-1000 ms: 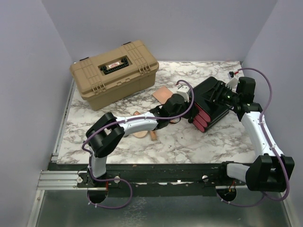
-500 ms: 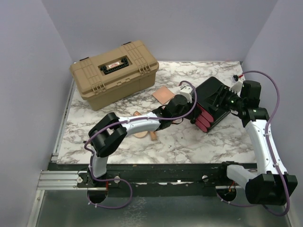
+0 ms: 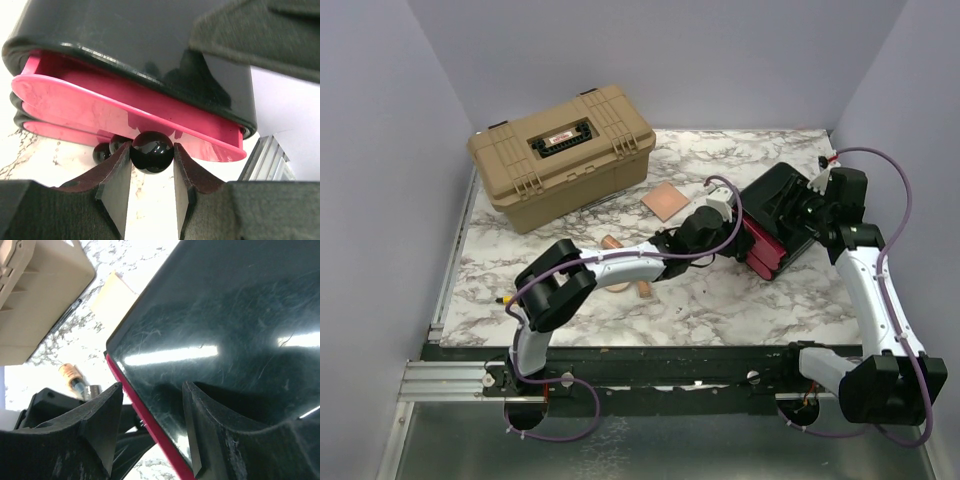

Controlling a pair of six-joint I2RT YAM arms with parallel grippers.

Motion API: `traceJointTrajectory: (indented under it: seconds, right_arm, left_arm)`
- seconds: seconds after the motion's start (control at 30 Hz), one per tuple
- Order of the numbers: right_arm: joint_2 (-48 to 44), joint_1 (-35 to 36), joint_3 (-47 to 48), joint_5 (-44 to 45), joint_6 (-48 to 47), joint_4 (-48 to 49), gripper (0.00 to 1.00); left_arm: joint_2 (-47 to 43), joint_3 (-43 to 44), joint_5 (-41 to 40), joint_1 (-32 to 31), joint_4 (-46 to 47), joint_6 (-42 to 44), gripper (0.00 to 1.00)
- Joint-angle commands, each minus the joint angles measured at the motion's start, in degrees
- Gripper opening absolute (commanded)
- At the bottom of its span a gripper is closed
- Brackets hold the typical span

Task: Organize the makeup
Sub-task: Open the drawer in the storage box.

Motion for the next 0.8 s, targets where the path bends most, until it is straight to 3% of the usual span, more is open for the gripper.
traceJointTrajectory:
  seconds: [0.0, 0.23, 0.77]
  right_arm:
    - [3.6, 0.0, -2.4, 7.9, -2.6, -5.7, 0.58]
    - [4.7, 0.1, -2.9, 2.0, -5.2, -4.7, 0.59]
    - [2.6, 0.0, -2.1, -2.6, -3.1, -3.4, 0.59]
  left_arm:
    - [-4.4, -4.7, -0.3, -0.5, -0.6, 2.0, 0.26]
    - [-6.3, -7.4, 0.2, -0.4, -0.5, 2.5, 0.26]
    - [-11.0, -13.2, -0.5, -0.4, 1.0, 2.4, 0.28]
